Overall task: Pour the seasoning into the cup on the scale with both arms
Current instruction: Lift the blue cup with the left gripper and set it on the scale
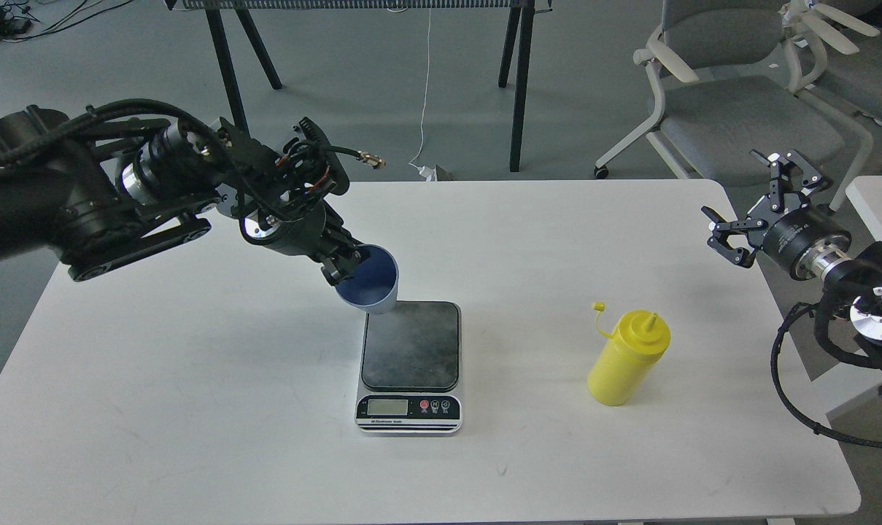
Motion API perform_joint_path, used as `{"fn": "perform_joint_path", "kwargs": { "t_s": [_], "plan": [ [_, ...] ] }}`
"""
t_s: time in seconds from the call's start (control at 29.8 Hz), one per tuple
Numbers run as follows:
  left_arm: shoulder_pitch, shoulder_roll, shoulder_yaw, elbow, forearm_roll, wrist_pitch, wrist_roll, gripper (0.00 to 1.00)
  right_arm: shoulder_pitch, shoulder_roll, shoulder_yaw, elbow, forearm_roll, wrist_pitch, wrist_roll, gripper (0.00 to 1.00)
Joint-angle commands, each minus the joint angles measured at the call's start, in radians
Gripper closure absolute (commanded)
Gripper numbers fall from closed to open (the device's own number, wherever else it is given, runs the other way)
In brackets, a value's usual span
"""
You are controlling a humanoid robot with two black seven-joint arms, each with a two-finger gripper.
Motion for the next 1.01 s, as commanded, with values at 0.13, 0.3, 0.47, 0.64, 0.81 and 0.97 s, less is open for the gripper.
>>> {"fn": "perform_joint_path", "kwargs": {
  "t_s": [0.13, 0.3, 0.47, 0.64, 0.81, 0.97],
  "plan": [
    [0.007, -0.042, 0.005, 0.0, -0.001, 0.0, 0.0, 0.93, -0.002, 0.001, 0.0, 0.0, 0.0, 0.0, 0.001, 0.01],
    [0.008, -0.065, 0.006, 0.0, -0.001, 0.0, 0.0, 0.93, -0.003, 0.001, -0.002, -0.002, 0.0, 0.0, 0.001, 0.01],
    [0.011, -0.088, 0.006, -0.001, -0.002, 0.0, 0.0, 0.93, -0.011, 0.001, 0.0, -0.002, 0.0, 0.0, 0.001, 0.01],
    [0.014, -0.1, 0.006, -0.003, -0.001, 0.0, 0.0, 0.93, -0.015, 0.001, 0.001, -0.003, 0.0, 0.0, 0.001, 0.01],
    [0.028, -0.099, 0.009, -0.003, -0.001, 0.0, 0.0, 0.92, -0.022, 0.001, 0.0, -0.014, 0.0, 0.0, 0.007, 0.01],
    [0.028, -0.099, 0.039, -0.004, 0.001, 0.0, 0.0, 0.92, -0.022, 0.001, 0.0, -0.017, 0.0, 0.0, 0.009, 0.01]
  ]
}}
